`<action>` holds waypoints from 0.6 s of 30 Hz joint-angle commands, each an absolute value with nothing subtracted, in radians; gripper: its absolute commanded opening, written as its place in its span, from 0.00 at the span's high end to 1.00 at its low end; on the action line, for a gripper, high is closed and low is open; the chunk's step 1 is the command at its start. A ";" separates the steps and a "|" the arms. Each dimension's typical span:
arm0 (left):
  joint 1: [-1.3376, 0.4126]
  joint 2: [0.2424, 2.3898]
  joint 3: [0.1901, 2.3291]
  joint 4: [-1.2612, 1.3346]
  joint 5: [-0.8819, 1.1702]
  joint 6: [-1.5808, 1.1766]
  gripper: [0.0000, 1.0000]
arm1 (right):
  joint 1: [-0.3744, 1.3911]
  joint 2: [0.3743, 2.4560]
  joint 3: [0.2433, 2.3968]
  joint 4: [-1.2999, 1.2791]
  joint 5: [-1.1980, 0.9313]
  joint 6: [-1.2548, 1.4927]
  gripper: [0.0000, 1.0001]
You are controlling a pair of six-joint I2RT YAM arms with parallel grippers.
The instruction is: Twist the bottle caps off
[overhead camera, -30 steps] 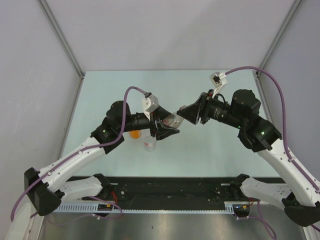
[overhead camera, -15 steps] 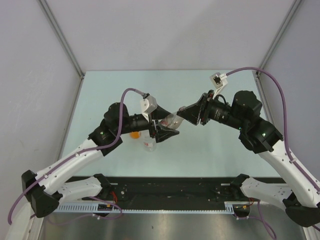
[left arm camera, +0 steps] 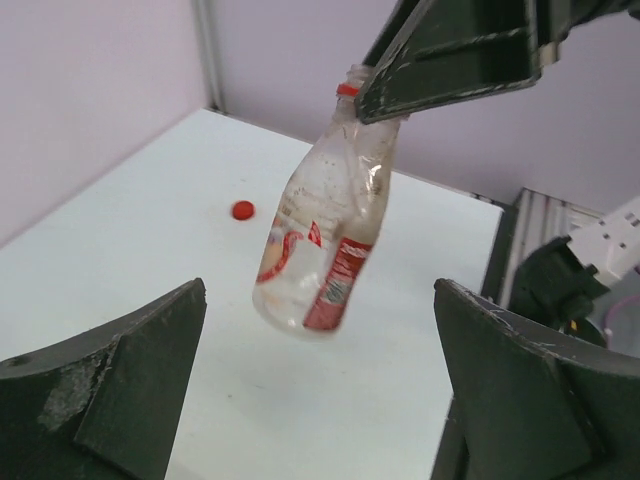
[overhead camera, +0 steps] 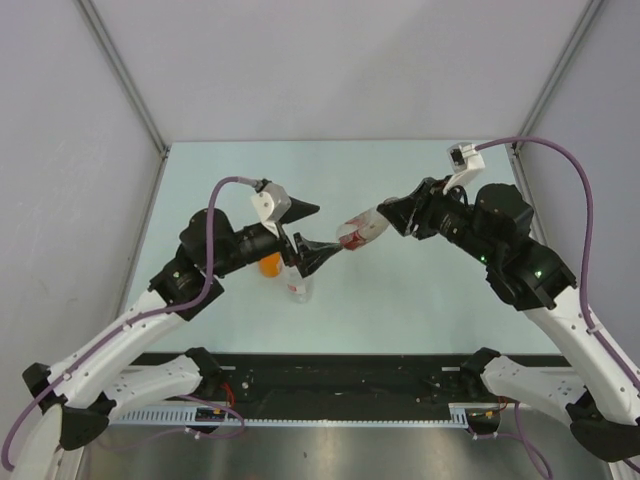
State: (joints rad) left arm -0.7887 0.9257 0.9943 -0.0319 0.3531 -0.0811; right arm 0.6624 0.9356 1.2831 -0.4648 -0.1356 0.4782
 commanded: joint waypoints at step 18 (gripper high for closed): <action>-0.787 0.670 0.928 -0.141 -0.077 -0.127 0.00 | 0.325 1.538 1.459 -0.370 0.506 0.359 1.00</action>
State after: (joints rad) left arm -0.7887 0.6727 0.9417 -0.1001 -0.0124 -0.1001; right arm 0.3557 1.5070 1.3792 -0.4328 0.4740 0.3614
